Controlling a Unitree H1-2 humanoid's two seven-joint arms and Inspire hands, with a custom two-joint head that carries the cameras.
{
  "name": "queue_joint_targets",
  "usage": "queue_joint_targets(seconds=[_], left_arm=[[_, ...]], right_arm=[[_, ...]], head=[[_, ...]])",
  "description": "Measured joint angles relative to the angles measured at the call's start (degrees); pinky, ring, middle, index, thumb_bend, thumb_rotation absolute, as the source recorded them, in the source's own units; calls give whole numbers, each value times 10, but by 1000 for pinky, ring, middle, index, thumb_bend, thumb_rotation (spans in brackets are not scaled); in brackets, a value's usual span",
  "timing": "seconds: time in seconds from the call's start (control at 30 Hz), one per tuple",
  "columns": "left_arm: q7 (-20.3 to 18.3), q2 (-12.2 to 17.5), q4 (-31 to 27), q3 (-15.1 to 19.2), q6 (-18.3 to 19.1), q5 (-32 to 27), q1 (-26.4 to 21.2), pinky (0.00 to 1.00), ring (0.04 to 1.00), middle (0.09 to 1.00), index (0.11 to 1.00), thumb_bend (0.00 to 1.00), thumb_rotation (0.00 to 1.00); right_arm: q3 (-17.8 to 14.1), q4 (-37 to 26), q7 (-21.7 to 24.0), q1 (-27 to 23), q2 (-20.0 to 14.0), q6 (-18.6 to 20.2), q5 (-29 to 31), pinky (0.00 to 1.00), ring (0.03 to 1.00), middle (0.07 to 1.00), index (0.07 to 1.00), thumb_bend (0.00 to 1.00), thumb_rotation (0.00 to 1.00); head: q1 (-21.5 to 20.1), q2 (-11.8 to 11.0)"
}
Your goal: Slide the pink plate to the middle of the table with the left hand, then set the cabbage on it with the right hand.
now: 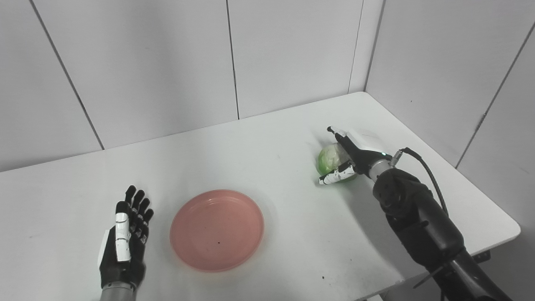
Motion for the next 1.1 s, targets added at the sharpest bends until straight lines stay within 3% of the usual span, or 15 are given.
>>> queue_joint_targets(seconds=[0.1, 0.23, 0.33, 0.4, 0.47, 0.5, 0.53, 0.57, 0.63, 0.9, 1.1], left_arm=[[0, 1, -15, 1, 9, 0, 8, 1000, 1000, 1000, 1000, 783, 933], [0, 2, -23, 2, 14, -1, 13, 1000, 1000, 1000, 1000, 781, 932], [0, 2, -28, 2, 18, -2, 16, 1000, 1000, 1000, 1000, 785, 918], [0, 2, -30, 2, 19, -2, 17, 1000, 1000, 1000, 1000, 791, 916], [-1, 2, -29, 2, 19, -3, 17, 1000, 1000, 1000, 1000, 774, 935], [-1, 2, -29, 2, 19, -3, 17, 1000, 1000, 1000, 1000, 773, 936], [-1, 2, -30, 2, 19, -2, 17, 1000, 1000, 1000, 1000, 771, 942], [-1, 2, -31, 2, 19, -2, 17, 1000, 1000, 1000, 1000, 770, 947], [-1, 3, -32, 2, 20, -2, 18, 1000, 1000, 1000, 1000, 777, 943], [-1, 3, -32, 2, 20, -2, 18, 1000, 1000, 1000, 1000, 779, 935], [-1, 3, -34, 2, 21, -2, 19, 1000, 1000, 1000, 1000, 782, 933]], right_arm=[[10, 0, 0, 0, -10, 0, 2, 767, 881, 898, 845, 1000, 204], [16, 0, -1, -2, -10, 0, 10, 722, 849, 869, 804, 974, 104], [24, 1, -1, -6, -10, 0, 19, 622, 726, 795, 747, 901, 10], [28, 5, -1, -9, -10, 0, 20, 569, 658, 758, 712, 854, 2], [34, 15, -2, -9, -9, 0, 22, 405, 490, 632, 648, 790, 0], [35, 21, -6, -9, -8, 0, 23, 399, 484, 627, 646, 788, 0], [35, 21, -13, -9, -8, -2, 23, 314, 396, 554, 570, 662, 0], [35, 21, -22, -9, -8, -4, 22, 257, 337, 516, 531, 598, 0], [36, 22, -40, -9, -9, -12, 22, 197, 277, 481, 494, 542, 0], [44, 41, -80, -9, -9, -26, 16, 217, 303, 474, 481, 532, 0], [45, 46, -100, -8, -6, -26, 11, 196, 269, 471, 481, 533, 0]], head=[[0, 2], [1, 3], [1, 4], [1, 4], [2, 4], [2, 4], [2, 4], [2, 7], [3, 9], [4, 10], [4, 10]])
